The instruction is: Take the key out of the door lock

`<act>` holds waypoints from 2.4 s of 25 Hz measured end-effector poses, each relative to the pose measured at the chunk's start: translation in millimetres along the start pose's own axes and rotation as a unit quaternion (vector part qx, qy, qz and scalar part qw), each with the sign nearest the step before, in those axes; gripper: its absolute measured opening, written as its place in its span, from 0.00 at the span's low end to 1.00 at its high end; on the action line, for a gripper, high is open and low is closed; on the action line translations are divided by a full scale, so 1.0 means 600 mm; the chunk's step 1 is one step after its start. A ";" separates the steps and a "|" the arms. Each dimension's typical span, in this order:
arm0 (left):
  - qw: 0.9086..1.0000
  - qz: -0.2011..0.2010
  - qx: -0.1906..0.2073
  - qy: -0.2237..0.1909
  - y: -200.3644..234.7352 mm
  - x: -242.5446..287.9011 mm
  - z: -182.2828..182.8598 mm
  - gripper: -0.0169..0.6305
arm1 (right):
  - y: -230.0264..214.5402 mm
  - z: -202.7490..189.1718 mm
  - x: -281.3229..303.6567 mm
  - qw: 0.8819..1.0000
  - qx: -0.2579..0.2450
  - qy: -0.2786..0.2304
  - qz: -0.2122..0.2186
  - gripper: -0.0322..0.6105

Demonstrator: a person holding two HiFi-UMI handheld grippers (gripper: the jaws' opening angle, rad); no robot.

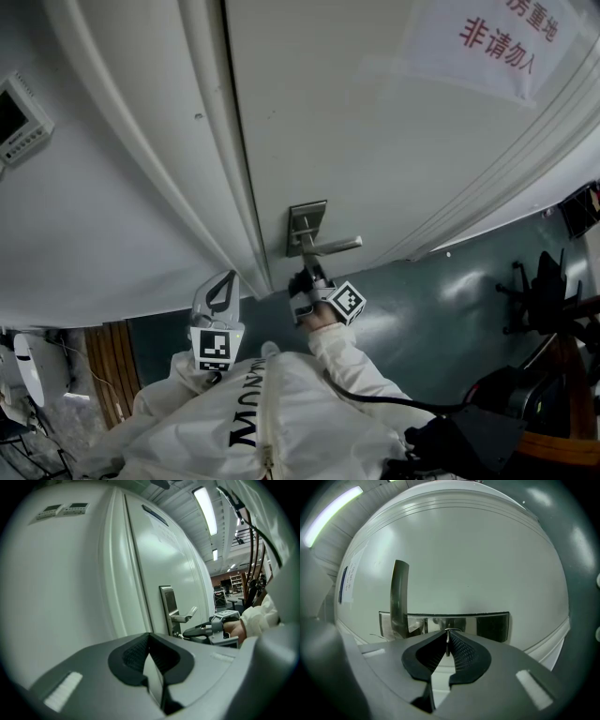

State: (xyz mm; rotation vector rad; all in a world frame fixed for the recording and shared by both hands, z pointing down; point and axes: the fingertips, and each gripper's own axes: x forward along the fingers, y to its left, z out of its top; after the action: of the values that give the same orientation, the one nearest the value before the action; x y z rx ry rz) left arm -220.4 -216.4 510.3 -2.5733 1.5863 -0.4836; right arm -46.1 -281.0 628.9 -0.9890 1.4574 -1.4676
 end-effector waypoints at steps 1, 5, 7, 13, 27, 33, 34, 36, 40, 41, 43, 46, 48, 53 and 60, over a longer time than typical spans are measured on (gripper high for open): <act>1.000 0.000 0.000 0.000 -0.001 0.000 0.000 0.03 | -0.001 0.000 -0.001 1.000 0.000 0.000 0.000 0.09; 1.000 -0.001 -0.002 0.002 -0.005 -0.003 -0.003 0.03 | 0.001 -0.001 0.001 1.000 0.008 0.001 0.001 0.09; 1.000 -0.001 -0.002 0.002 -0.007 -0.005 -0.004 0.03 | 0.000 -0.001 0.001 1.000 0.009 0.000 0.001 0.09; 1.000 0.002 -0.002 0.004 -0.011 -0.015 -0.008 0.03 | 0.003 -0.001 0.000 1.000 0.009 -0.002 0.001 0.08; 1.000 -0.011 0.002 0.001 -0.024 -0.018 -0.006 0.03 | -0.001 -0.008 -0.053 1.000 -0.027 -0.002 -0.003 0.08; 1.000 -0.022 0.000 0.002 -0.039 -0.018 -0.012 0.03 | 0.016 -0.005 -0.066 0.994 -0.106 0.007 -0.009 0.08; 1.000 -0.021 -0.001 0.002 -0.039 -0.018 -0.013 0.03 | 0.021 -0.006 -0.067 0.992 -0.125 0.011 -0.010 0.08; 1.000 -0.020 -0.004 0.001 -0.038 -0.019 -0.014 0.03 | 0.026 -0.009 -0.071 0.986 -0.163 0.018 -0.019 0.08; 1.000 -0.017 -0.008 0.002 -0.035 -0.020 -0.018 0.03 | 0.041 -0.016 -0.076 0.961 -0.270 0.039 -0.041 0.09; 1.000 -0.016 -0.009 0.002 -0.035 -0.020 -0.019 0.03 | 0.046 -0.018 -0.076 0.952 -0.301 0.045 -0.044 0.08; 1.000 -0.014 -0.010 0.003 -0.034 -0.019 -0.020 0.03 | 0.059 -0.023 -0.078 0.928 -0.365 0.055 -0.050 0.08; 1.000 -0.011 -0.013 0.003 -0.034 -0.017 -0.020 0.03 | 0.085 -0.034 -0.080 0.882 -0.463 0.069 -0.052 0.08; 1.000 -0.009 -0.016 0.004 -0.035 -0.015 -0.020 0.03 | 0.103 -0.041 -0.081 0.848 -0.522 0.076 -0.052 0.08; 1.000 -0.001 -0.022 0.004 -0.038 -0.008 -0.016 0.03 | 0.136 -0.055 -0.087 0.780 -0.617 0.094 -0.050 0.09; 0.999 0.013 -0.035 0.004 -0.042 0.003 -0.012 0.03 | 0.166 -0.065 -0.095 0.693 -0.712 0.107 -0.039 0.09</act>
State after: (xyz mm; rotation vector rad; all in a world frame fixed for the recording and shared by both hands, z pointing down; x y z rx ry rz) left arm -200.6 -205.5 523.5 -2.5998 1.6651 -0.4443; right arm -60.2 -212.8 529.5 -1.7409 2.7994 -0.1658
